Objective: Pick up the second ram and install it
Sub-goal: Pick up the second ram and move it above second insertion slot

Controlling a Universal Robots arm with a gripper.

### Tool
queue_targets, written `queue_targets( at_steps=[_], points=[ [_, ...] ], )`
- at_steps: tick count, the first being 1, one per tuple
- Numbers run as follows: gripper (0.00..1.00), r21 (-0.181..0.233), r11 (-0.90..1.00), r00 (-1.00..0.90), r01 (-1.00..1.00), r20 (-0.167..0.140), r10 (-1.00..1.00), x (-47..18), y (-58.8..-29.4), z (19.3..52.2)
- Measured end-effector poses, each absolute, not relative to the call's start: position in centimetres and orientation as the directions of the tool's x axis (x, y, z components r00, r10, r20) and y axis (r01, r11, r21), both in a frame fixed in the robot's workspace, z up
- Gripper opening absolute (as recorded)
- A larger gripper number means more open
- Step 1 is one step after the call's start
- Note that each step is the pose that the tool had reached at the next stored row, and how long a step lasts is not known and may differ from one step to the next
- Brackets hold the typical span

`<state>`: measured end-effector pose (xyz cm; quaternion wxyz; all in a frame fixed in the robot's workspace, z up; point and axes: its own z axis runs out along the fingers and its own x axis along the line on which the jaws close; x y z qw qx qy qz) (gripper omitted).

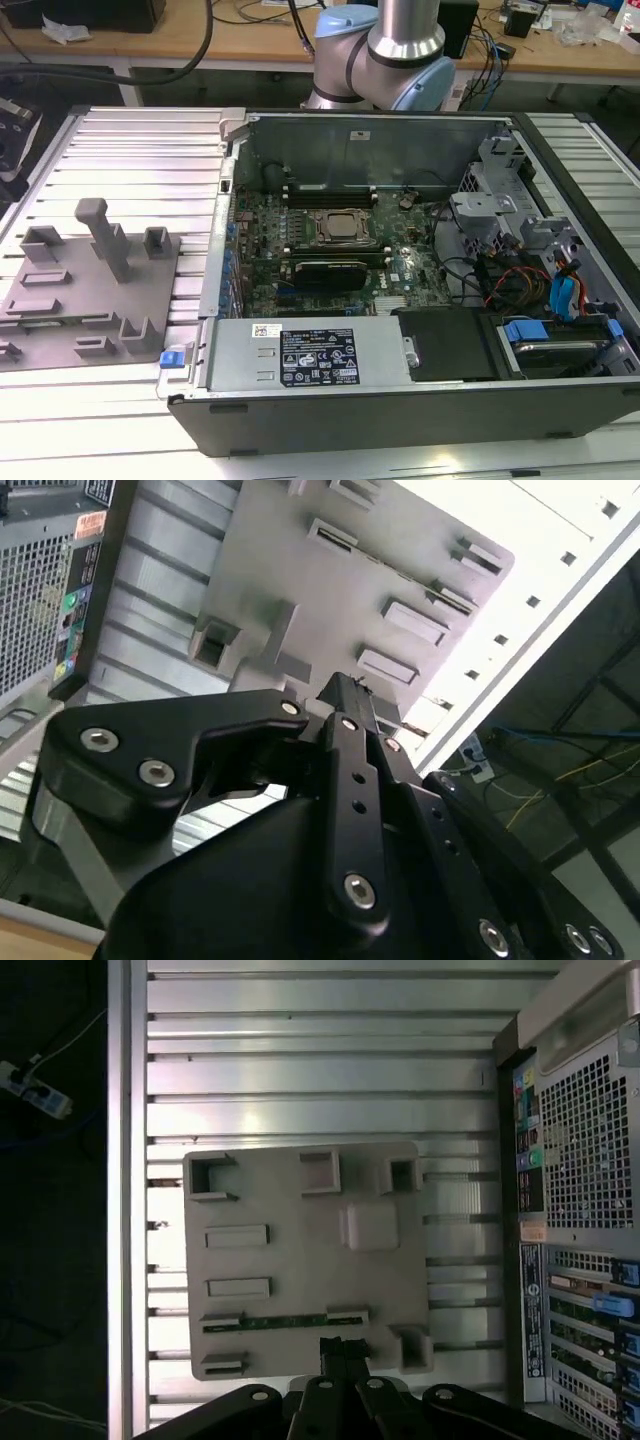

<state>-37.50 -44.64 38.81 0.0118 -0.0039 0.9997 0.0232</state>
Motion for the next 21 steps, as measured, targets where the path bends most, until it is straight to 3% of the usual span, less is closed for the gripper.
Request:
queue_targets(
  at_steps=[21],
  points=[
    [0.11, 0.038, 0.932, -0.932, -0.361, -0.023, -0.361, -37.51, -44.64, 38.81]
  ],
)
